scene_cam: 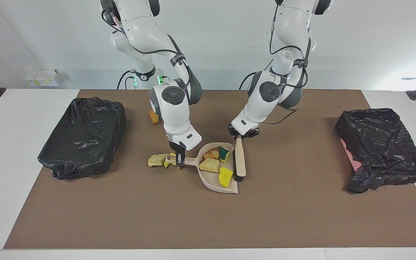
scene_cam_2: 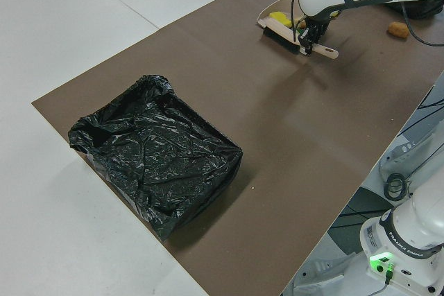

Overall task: Sweep and dump trash in bin
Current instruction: 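Carry the loaded dustpan to the black bag with the right gripper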

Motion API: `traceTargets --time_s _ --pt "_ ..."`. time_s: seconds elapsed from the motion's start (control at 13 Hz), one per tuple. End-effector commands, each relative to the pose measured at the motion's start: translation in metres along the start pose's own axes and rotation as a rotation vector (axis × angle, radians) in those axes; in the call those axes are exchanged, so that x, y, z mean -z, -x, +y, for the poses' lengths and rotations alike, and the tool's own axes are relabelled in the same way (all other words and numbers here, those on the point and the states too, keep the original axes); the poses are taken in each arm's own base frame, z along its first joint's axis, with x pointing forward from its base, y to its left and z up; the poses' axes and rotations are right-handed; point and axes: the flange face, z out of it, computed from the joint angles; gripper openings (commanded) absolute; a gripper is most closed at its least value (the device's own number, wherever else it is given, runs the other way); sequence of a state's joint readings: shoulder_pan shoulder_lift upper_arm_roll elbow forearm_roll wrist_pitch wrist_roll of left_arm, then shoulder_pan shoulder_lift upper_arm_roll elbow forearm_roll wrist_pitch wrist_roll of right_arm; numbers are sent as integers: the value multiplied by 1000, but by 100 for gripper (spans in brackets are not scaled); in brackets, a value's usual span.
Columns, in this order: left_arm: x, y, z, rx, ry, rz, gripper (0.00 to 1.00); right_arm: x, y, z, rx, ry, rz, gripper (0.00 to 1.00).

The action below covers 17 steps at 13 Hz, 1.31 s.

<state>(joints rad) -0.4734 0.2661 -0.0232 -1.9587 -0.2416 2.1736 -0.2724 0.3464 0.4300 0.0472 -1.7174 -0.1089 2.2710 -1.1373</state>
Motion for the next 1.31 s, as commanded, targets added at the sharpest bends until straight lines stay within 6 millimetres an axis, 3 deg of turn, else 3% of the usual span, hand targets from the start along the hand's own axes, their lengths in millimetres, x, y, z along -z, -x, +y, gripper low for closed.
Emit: traceTargets --time_s 0.0,0.15,0.39,0.85,1.0,1.23 --pt "8 -13 -40 61 -8 -5 0 1 0 1 29 -4 -17 0" --pt "25 -13 -55 85 -7 -10 0 1 1 1 28 -4 -17 0" --pt "37 10 -50 94 -83 -43 0 2 3 2 21 -5 -17 0" --pt "-11 131 15 125 -182 -22 0 7 11 5 1 -2 -15 0" --pt "-23 172 26 117 -196 -20 0 30 37 14 -49 21 -6 0" --pt "-34 222 53 151 -184 26 0 77 113 21 -111 -12 -38 0"
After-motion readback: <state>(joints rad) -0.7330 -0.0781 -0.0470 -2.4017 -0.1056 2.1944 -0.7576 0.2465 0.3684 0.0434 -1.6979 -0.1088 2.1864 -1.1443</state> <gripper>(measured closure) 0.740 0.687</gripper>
